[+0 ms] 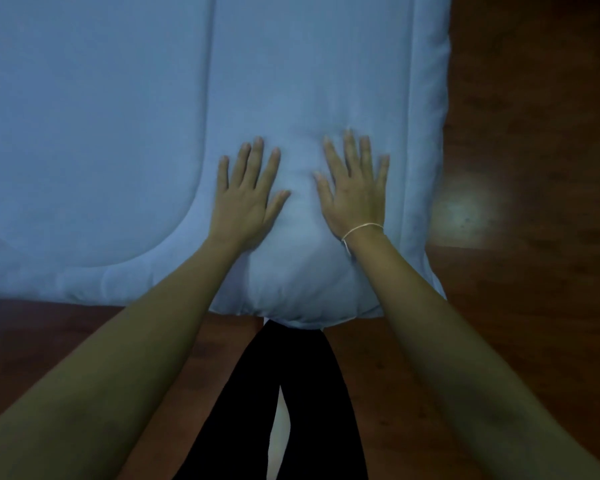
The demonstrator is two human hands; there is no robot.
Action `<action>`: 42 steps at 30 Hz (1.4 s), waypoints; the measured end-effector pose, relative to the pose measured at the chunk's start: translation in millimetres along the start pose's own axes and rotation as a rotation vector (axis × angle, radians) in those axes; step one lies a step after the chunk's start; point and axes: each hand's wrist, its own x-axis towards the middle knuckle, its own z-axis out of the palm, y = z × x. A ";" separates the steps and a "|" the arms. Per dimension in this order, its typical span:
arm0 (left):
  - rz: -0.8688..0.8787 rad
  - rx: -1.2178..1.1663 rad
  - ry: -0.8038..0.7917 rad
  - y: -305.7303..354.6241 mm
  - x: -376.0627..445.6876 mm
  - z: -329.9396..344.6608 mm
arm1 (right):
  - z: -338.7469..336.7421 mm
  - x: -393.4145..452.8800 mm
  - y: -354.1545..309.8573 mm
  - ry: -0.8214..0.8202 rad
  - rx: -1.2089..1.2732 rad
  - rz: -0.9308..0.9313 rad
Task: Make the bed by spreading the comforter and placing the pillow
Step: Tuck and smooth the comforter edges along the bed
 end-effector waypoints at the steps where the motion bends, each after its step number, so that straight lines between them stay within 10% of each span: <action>1: 0.003 -0.003 -0.011 -3.0 -3.7 -0.3 | 1.1 -2.2 10.7 0.002 0.010 0.087; 6: -0.025 -0.040 -0.109 -12.3 -32.9 -8.5 | -10.8 -36.3 57.2 -0.127 0.333 0.631; 24: -0.157 -0.141 -0.242 98.2 -26.0 -117.7 | -171.3 -78.1 97.0 -0.308 0.127 0.338; 35: -0.226 -0.277 0.251 244.6 7.8 -158.5 | -246.4 -53.6 217.5 -0.287 0.225 0.142; 42: -0.199 -0.276 0.226 319.7 26.1 -148.2 | -260.3 -42.7 283.9 -0.210 0.266 0.218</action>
